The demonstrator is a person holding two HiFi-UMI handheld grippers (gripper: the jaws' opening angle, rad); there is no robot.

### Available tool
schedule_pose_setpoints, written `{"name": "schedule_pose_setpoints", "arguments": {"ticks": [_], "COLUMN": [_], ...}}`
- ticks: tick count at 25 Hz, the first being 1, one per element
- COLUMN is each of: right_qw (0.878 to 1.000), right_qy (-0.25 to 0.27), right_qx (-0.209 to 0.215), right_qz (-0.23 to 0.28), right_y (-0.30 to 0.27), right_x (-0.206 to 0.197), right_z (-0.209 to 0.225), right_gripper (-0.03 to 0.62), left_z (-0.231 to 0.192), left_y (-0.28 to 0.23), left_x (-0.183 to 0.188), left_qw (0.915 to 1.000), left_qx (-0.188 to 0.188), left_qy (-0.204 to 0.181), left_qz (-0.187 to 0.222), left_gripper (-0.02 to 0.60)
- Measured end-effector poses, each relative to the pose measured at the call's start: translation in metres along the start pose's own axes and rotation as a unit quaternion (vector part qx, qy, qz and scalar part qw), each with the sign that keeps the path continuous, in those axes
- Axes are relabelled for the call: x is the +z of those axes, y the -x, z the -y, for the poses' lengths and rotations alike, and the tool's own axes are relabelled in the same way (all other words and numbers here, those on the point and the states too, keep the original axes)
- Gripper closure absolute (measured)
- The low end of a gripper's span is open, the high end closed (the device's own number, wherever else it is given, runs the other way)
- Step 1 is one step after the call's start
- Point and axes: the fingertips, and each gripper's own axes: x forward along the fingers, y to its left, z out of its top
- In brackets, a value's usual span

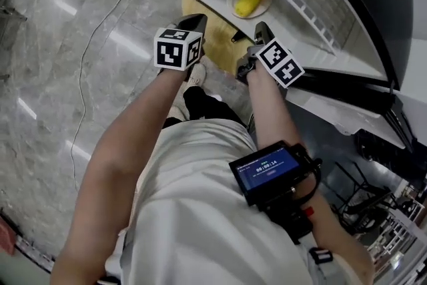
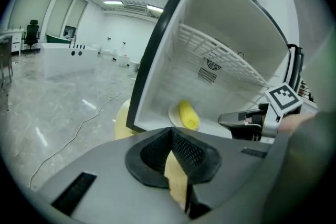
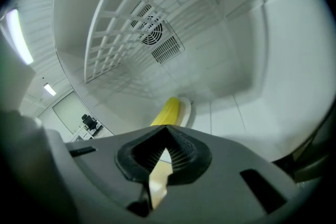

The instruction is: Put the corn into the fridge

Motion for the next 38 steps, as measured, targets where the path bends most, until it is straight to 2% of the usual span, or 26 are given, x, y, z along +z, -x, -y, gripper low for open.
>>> {"name": "schedule_pose_setpoints", "arguments": {"ticks": [5,16,20,27,32,38], "right_qw": [1.0,0.994,0.989,0.974,0.96,0.949], "right_qy": [0.016,0.067,0.09,0.14,0.167,0.177], "right_qx": [0.02,0.086,0.113,0.178,0.226,0.261], "right_qz": [0.004,-0.007,-0.012,0.001,0.013,0.022], "right_y": [0.021,0.064,0.081,0.115,0.145,0.171], "right_x": [0.0,-0.005,-0.008,-0.005,-0.003,-0.005], "right_z": [-0.006,-0.032,-0.042,-0.065,-0.077,-0.093], "right_gripper": [0.588,0.588,0.588,0.588,0.588,0.588], "left_z": [0.006,0.031,0.054,0.086,0.104,0.115], "left_y": [0.037,0.1,0.109,0.124,0.135,0.16], "left_x": [0.01,0.002,0.007,0.022,0.016,0.017], "left_qw": [0.9994,0.9979,0.996,0.9908,0.9883,0.9835], "left_qx": [-0.003,-0.016,-0.035,-0.073,-0.093,-0.115], "left_qy": [-0.016,-0.021,-0.028,-0.045,-0.054,-0.065], "left_qz": [0.029,0.06,0.077,0.104,0.108,0.123], "left_gripper": [0.574,0.574,0.574,0.574,0.574,0.574]}}
